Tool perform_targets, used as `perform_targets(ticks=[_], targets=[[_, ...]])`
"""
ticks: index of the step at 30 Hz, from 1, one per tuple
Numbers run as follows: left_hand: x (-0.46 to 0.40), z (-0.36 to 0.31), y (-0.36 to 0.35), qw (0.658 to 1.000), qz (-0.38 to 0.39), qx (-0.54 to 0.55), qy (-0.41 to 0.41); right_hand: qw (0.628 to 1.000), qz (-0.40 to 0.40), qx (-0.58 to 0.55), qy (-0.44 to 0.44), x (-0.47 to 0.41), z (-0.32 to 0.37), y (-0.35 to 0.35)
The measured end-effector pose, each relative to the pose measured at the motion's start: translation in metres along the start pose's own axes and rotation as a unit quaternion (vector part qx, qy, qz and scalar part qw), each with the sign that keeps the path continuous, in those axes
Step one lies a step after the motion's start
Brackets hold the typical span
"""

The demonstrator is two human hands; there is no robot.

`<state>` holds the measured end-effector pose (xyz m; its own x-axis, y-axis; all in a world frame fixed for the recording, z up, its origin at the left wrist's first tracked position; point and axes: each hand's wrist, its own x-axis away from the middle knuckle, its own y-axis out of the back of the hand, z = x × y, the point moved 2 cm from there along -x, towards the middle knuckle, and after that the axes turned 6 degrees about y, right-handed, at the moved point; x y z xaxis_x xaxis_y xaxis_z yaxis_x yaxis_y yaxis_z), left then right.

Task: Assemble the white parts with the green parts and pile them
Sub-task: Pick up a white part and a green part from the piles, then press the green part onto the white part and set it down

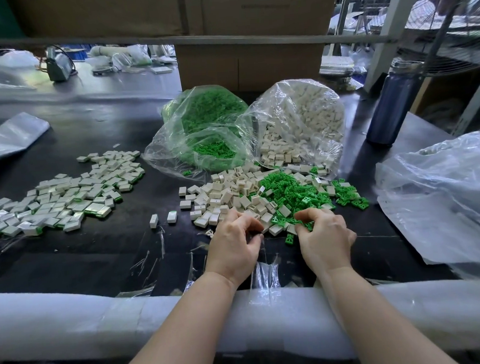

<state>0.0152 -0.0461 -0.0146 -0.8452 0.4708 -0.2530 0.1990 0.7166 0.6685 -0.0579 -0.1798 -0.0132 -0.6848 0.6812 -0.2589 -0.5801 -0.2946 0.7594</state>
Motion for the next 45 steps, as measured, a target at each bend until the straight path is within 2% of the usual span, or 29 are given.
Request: perform_targets(ticks=[6,11,16,22,25,28,32,37,41,43,45], targets=[[0.0,0.0,0.0,1.0,0.011,0.0,0.002,0.998,0.023,0.049,-0.008,0.0,-0.001,-0.002],[0.0,0.0,0.0,1.0,0.015,0.002,0.005,0.999,0.012,0.033,0.01,0.001,0.0,-0.001],[0.002,-0.002,0.002,1.0,0.009,0.025,-0.004,0.994,-0.008,-0.055,0.097,0.003,0.007,0.002],[0.001,-0.003,0.003,0.996,0.025,0.084,-0.01,0.968,0.064,-0.148,0.192,0.01,0.021,0.002],[0.0,0.0,0.003,0.994,0.02,0.109,0.02,0.98,0.036,-0.104,0.168,0.008,0.017,0.001],[-0.001,0.002,0.002,0.992,0.017,0.121,0.042,0.995,0.004,-0.026,0.095,0.005,0.011,0.003],[-0.002,0.005,0.002,0.985,0.027,0.154,0.074,0.998,0.041,0.018,0.035,0.004,0.008,0.0],[-0.003,0.007,0.003,0.978,0.035,0.183,0.089,0.994,0.075,0.067,0.045,0.002,0.004,-0.004],[-0.003,0.008,0.002,0.975,0.039,0.198,0.096,0.994,0.062,0.064,0.065,0.002,0.004,-0.004],[-0.004,0.009,0.002,0.974,0.044,0.2,0.097,0.995,0.035,0.022,0.091,0.003,0.005,-0.003],[-0.004,0.008,0.001,0.972,0.049,0.208,0.098,0.989,0.01,-0.071,0.127,0.004,0.007,-0.002]])
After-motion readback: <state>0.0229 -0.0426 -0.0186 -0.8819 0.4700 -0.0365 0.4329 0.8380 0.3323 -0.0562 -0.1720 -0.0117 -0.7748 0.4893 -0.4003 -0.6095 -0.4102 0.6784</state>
